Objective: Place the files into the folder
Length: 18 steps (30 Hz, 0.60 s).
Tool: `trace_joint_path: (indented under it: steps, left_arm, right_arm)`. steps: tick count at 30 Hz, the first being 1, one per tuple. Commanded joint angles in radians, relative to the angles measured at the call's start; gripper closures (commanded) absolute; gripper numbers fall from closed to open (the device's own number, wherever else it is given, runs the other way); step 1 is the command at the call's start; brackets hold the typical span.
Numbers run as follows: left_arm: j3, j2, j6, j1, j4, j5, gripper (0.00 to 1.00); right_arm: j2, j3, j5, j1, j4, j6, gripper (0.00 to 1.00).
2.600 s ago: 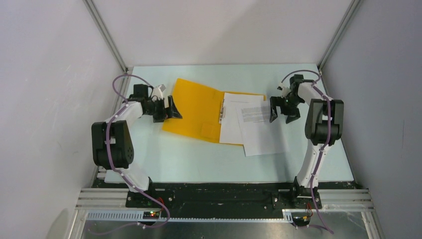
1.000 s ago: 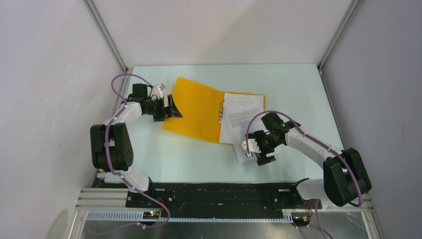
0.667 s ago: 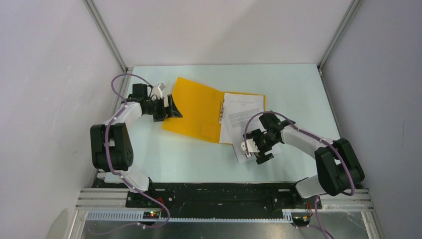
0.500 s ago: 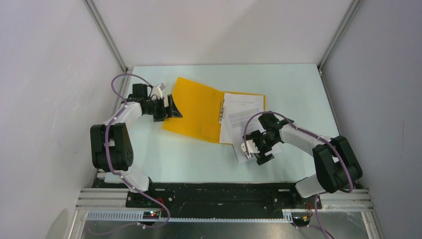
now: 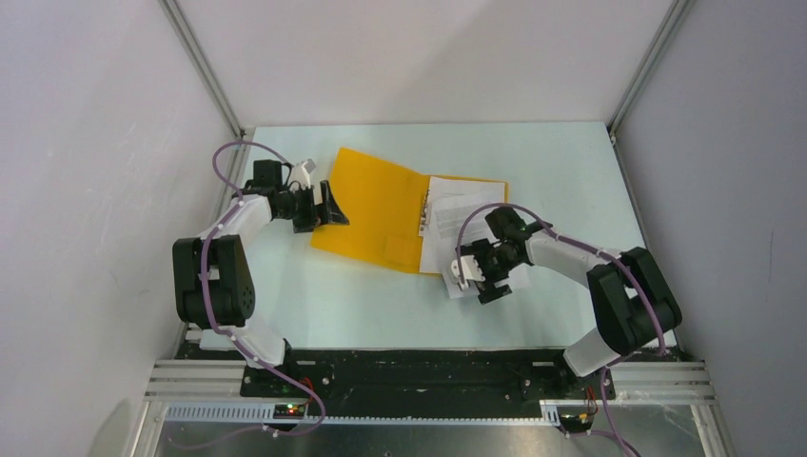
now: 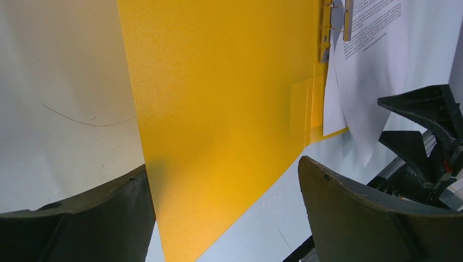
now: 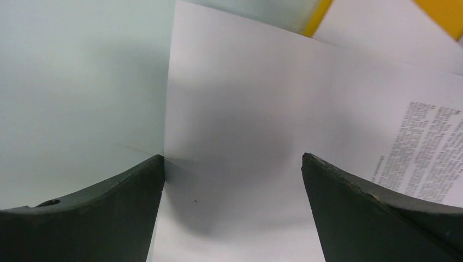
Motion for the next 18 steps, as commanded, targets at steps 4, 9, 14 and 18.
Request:
trace_joint_path:
  steps: [4, 9, 14, 18]
  left_arm:
    - [0.012, -0.029, -0.011, -0.007, 0.006, 0.02, 0.05]
    - [0.01, -0.033, -0.011, -0.006, 0.006, 0.021, 0.05]
    - [0.009, -0.033, -0.01, -0.006, 0.005, 0.027, 0.05]
    - [0.015, -0.027, -0.011, -0.006, 0.005, 0.031, 0.05]
  right_arm:
    - [0.102, 0.09, 0.027, 0.048, 0.172, 0.09, 0.01]
    - [0.152, 0.151, 0.041, 0.079, 0.199, 0.148, 0.01]
    - [0.149, 0.184, 0.023, 0.083, 0.131, 0.157, 0.01]
    - [0.141, 0.188, 0.022, 0.082, 0.055, 0.203, 0.01]
